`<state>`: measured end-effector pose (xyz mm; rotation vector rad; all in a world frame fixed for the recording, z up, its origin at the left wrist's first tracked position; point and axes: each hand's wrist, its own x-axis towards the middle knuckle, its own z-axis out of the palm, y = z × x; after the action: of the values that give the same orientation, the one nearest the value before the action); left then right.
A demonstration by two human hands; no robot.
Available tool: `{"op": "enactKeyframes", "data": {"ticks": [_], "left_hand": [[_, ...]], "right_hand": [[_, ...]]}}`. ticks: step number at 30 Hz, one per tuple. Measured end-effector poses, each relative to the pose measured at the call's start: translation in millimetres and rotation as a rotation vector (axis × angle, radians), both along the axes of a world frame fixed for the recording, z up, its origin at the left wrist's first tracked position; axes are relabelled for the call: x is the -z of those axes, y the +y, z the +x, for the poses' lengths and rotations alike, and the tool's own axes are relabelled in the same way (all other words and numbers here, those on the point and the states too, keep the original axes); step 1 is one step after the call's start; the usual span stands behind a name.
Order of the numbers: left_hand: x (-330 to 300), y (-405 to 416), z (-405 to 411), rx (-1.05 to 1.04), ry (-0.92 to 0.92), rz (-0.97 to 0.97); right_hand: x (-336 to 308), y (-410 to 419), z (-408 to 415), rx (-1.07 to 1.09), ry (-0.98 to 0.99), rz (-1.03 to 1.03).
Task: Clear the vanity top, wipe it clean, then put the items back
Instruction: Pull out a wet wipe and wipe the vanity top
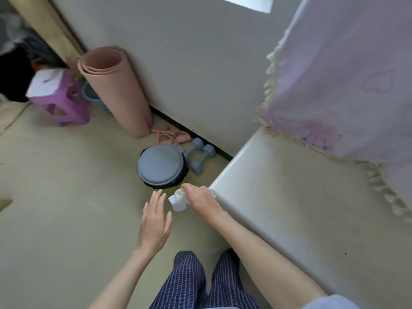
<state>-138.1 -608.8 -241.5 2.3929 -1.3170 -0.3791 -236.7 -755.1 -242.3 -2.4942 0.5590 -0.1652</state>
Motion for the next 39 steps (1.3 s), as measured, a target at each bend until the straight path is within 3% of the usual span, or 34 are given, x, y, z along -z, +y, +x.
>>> {"op": "enactKeyframes", "data": {"ticks": [6,12,14,17,22,26,30,39], "left_hand": [[-21,22,39,-0.004,0.132,-0.148],[-30,75,102,-0.076,0.203,-0.216],[-31,91,128,-0.109,0.171,-0.247],[-35,114,163,-0.171,0.158,-0.270],[-35,148,211,-0.259,0.148,-0.283],[-21,150,248,-0.349,0.153,-0.265],[-19,131,294,-0.372,0.180,-0.252],[-18,70,393,-0.214,0.079,-0.172]], "right_hand": [[-8,43,47,0.046,-0.206,-0.132],[-28,93,124,0.179,-0.177,-0.010],[-34,113,153,0.232,-0.054,0.130],[-45,136,196,0.294,0.137,0.519],[-44,157,255,0.285,0.210,1.225],[-37,148,299,0.319,0.258,1.664],[-29,129,350,0.343,0.183,1.801],[-18,62,435,0.359,0.075,1.756]]}}
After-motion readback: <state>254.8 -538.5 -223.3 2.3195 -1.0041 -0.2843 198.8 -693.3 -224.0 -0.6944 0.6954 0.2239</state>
